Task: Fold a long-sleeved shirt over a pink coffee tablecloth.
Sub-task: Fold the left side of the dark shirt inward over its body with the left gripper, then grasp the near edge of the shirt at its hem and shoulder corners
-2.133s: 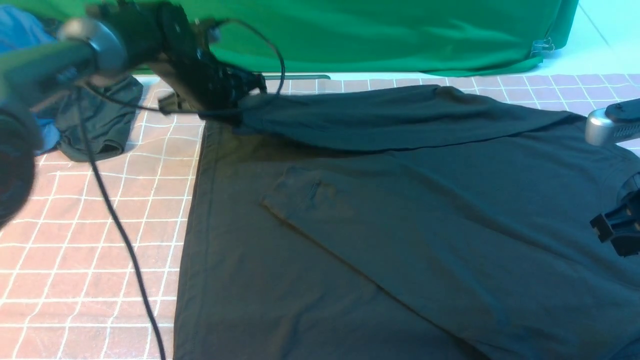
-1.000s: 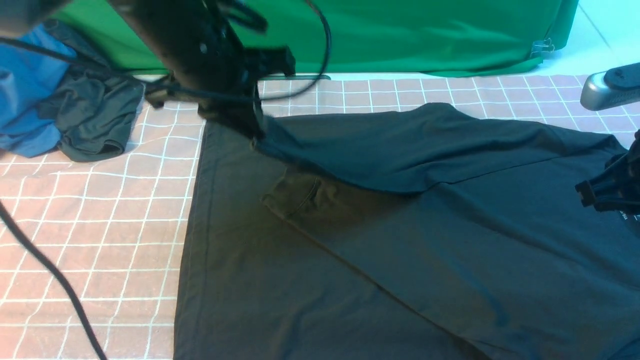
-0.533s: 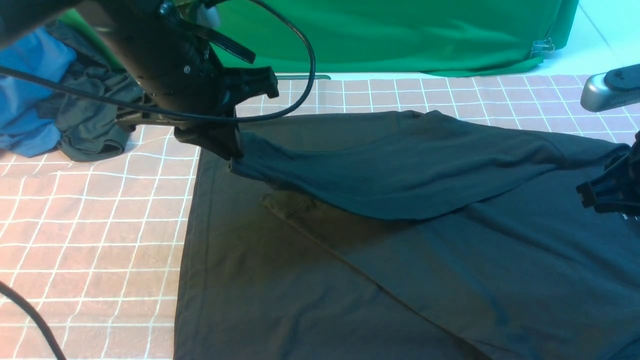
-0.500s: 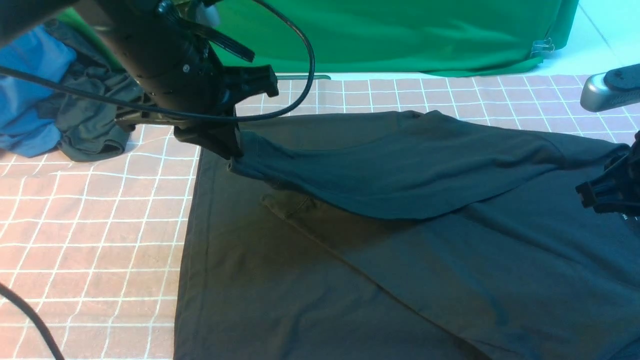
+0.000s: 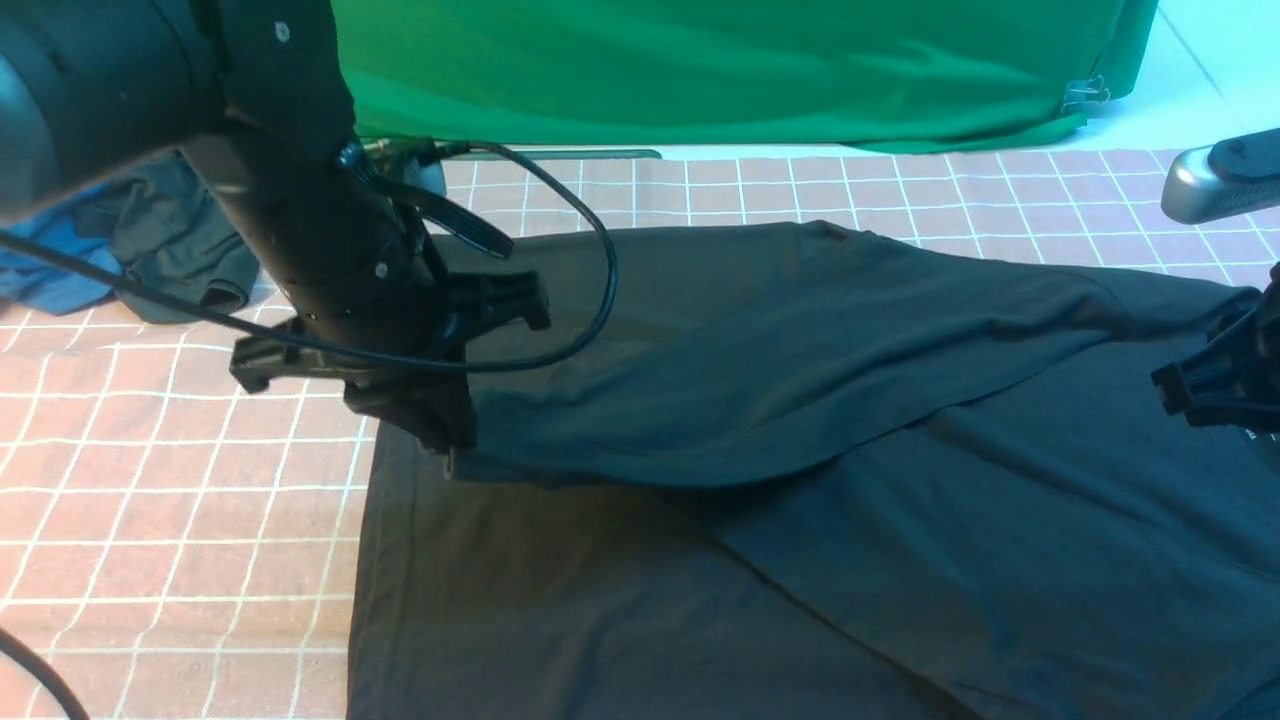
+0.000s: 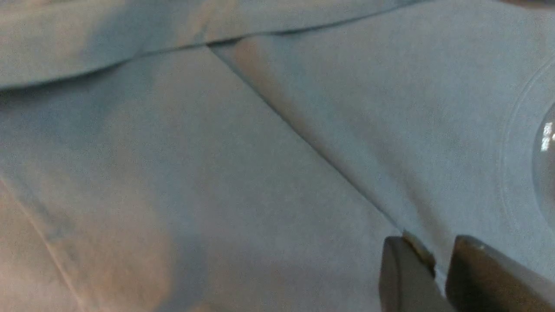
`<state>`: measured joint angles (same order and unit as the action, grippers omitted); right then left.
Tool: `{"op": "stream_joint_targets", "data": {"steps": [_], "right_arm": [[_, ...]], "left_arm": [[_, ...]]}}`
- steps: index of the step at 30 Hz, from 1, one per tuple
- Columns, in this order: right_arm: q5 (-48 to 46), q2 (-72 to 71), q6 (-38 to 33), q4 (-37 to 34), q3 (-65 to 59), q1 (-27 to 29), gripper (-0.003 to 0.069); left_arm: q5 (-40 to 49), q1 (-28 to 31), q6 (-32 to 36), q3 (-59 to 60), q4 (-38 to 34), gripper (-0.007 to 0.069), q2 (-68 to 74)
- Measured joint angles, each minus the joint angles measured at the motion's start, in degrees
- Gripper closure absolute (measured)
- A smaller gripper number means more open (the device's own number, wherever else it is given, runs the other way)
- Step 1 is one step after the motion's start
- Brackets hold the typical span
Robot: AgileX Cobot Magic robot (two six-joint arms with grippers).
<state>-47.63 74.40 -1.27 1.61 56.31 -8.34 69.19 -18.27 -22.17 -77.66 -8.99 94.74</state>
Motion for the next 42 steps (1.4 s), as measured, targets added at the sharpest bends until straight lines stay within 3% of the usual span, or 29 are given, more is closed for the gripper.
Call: {"op": "stream_joint_targets", "data": {"steps": [3, 7, 13, 17, 20, 26, 35, 42], "right_arm": [[1.1, 0.1, 1.3, 1.1, 0.1, 0.2, 0.0451], [0.7, 1.8, 1.7, 1.7, 2.7, 4.2, 0.0436], [-3.6, 10.2, 1.7, 0.0, 10.8, 15.7, 0.0421], [-3.7, 16.9, 0.8, -5.0, 15.3, 18.8, 0.0387], [-3.3, 22.8, -0.5, -7.8, 18.6, 19.2, 0.0328], [-1.5, 36.2, -0.9, -9.3, 25.7, 19.2, 0.0136], [2.2, 46.0, -1.5, -12.0, 34.4, 19.3, 0.0096], [2.9, 50.3, -3.5, -15.1, 38.3, 19.3, 0.0102]], "left_arm": [[0.0, 0.0, 0.2, 0.3, 0.6, 0.0572, 0.0], [-0.2, 0.0, 0.2, 0.3, 4.0, 0.0481, 0.0], [-0.9, 0.0, 0.2, 0.3, 6.3, 0.0247, 0.0], [-2.3, 0.0, 0.2, 0.4, 5.7, 0.0176, 0.0], [-2.5, 0.0, 0.2, 0.4, 5.2, 0.0172, 0.0], [-2.5, 0.0, 0.2, 0.4, 5.2, 0.0196, 0.0], [-2.5, 0.0, 0.2, 0.4, 5.0, 0.0272, 0.0], [-3.4, 0.0, 0.2, 0.4, 5.0, 0.0272, 0.0]]}}
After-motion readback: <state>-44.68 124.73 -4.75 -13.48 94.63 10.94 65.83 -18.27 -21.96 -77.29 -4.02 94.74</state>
